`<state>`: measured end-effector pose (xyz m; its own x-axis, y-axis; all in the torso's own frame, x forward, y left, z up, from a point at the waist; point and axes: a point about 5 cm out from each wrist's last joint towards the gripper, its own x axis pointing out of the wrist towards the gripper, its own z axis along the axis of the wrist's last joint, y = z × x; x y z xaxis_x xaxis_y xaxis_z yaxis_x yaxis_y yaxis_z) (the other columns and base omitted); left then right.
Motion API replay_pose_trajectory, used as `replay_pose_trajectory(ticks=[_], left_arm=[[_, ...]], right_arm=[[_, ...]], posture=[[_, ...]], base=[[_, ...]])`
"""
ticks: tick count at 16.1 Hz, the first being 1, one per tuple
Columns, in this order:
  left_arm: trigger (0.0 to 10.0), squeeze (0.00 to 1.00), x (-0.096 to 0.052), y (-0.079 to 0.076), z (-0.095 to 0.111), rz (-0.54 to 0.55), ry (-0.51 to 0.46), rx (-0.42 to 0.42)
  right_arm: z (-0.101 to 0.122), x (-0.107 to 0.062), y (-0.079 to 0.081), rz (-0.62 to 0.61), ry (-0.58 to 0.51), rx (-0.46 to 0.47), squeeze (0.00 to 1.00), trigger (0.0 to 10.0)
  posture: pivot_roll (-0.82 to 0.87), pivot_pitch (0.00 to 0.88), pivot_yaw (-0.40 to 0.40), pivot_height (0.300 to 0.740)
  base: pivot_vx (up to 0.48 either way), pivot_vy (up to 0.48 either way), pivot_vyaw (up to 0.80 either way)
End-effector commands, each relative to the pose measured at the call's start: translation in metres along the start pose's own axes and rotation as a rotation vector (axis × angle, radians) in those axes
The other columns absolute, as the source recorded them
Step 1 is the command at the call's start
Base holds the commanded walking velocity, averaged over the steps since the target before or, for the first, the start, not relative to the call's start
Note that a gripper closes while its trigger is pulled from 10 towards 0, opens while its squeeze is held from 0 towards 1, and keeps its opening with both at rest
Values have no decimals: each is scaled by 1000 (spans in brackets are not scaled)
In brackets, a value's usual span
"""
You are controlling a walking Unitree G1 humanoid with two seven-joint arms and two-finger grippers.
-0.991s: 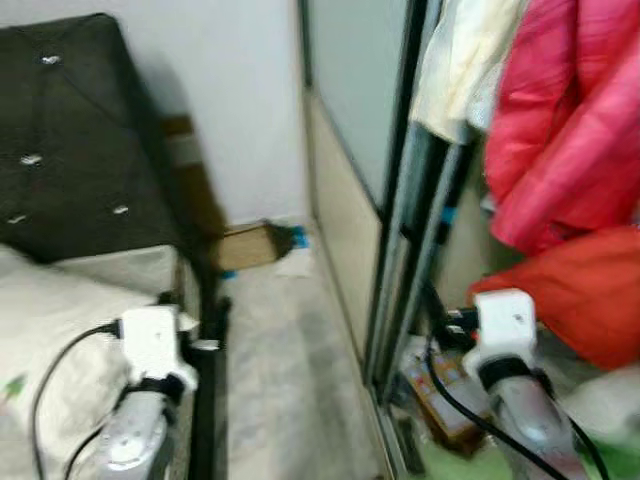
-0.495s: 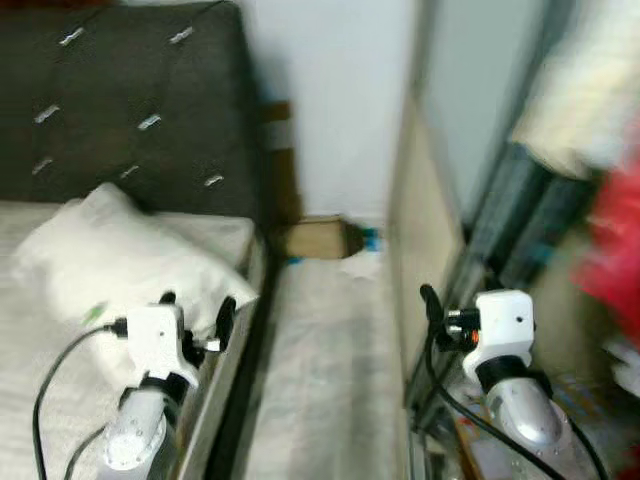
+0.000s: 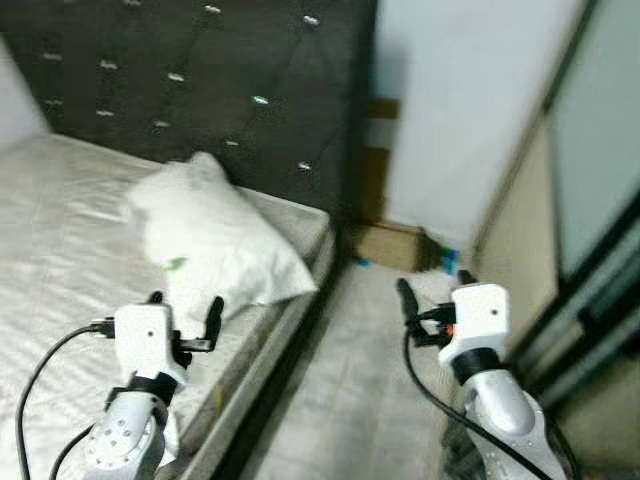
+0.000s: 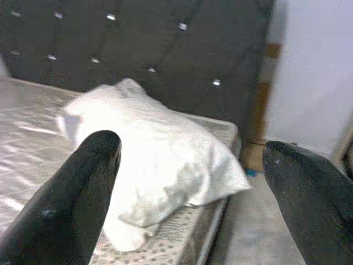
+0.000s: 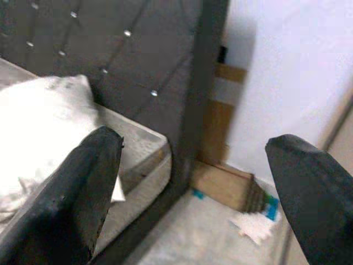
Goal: Clean up the room
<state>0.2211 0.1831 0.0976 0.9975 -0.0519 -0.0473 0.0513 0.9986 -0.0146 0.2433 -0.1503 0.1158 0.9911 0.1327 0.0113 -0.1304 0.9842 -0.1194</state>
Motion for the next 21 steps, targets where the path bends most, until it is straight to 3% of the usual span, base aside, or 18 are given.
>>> replay_pose_trajectory(ticks=[1, 21], left_arm=[[10000, 0, 1, -3, 2, -14, -6, 3], [10000, 0, 6, -14, 6, -56, -46, 10]], right_arm=[[-2, 0, -6, -14, 7, -10, 0, 10000], [-1, 5, 1, 22, -11, -2, 0, 10000]], posture=[[1, 0, -14, 740], [-4, 0, -14, 740]], base=[[0, 0, 800], [0, 0, 800]])
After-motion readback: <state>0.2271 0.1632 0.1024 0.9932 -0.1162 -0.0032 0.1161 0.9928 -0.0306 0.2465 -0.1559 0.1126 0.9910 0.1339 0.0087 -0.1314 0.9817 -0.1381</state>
